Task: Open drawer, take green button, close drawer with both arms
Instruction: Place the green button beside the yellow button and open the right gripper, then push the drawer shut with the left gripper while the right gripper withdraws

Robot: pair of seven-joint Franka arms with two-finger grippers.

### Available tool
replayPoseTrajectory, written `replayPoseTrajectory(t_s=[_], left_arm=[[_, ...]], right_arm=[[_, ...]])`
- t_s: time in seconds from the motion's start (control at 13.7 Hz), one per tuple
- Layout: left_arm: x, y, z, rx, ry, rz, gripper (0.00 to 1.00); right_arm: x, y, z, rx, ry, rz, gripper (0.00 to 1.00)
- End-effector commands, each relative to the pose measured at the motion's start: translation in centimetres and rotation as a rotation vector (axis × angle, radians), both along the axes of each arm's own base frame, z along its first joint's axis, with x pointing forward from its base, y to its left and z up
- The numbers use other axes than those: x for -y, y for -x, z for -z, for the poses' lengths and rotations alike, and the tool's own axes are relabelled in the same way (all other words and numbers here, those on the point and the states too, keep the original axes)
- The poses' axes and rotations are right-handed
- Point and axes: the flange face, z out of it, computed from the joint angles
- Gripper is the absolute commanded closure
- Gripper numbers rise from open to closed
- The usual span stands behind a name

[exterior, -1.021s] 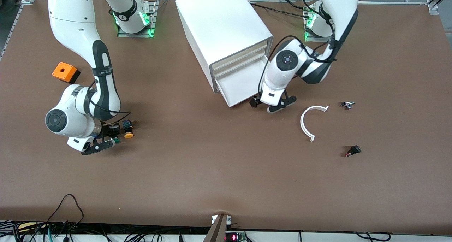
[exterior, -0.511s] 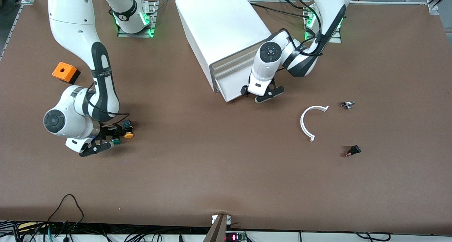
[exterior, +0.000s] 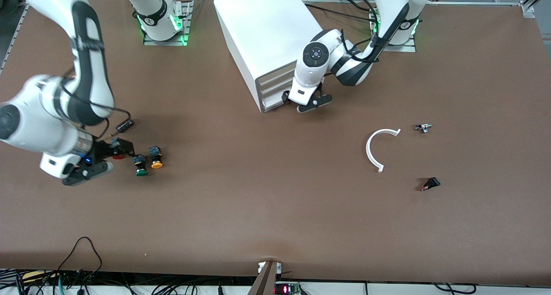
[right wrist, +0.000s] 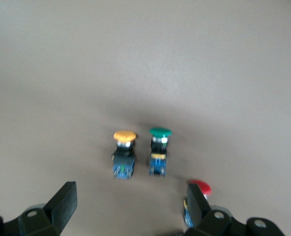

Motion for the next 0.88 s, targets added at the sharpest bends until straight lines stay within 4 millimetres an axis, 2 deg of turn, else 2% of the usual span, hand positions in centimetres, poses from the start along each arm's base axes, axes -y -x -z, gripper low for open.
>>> replayPoseTrajectory(t_s=[0.0, 0.15, 0.29, 0.36, 0.51, 0.58, 0.8], left_arm=[[0.5, 0.8, 1.0, -0.050, 0.008, -0.014, 0.00], [0.7, 1.3, 1.5, -0.078, 0.022, -0.009, 0.00], [0.6, 0.7, 1.3, -0.084, 0.034, -0.017, 0.00], [0.0, -0.6, 0.7, -0.093, 0.029, -0.029, 0.00], [-1.1, -4.2, -2.0, -0.125, 0.007, -0.056, 0.00], [-2.0, -6.4, -3.8, -0.133, -0.006, -0.059, 0.00], [-5.3, -12.7, -9.3, -0.132, 0.004, -0.062, 0.00]], right_arm=[[-0.4, 3.2, -6.9, 0.003, 0.029, -0.038, 0.01], [0.0, 4.9, -11.2, 0.023, 0.045, -0.061, 0.01], [-0.1, 6.3, -13.6, 0.027, 0.044, -0.074, 0.01], [-0.8, 6.8, -14.3, 0.023, 0.039, -0.088, 0.01], [-0.7, 8.4, -16.5, 0.017, 0.066, -0.099, 0.01], [-0.7, 9.1, -18.0, 0.034, 0.077, -0.111, 0.00], [-0.4, 10.8, -20.3, 0.040, 0.091, -0.125, 0.01]])
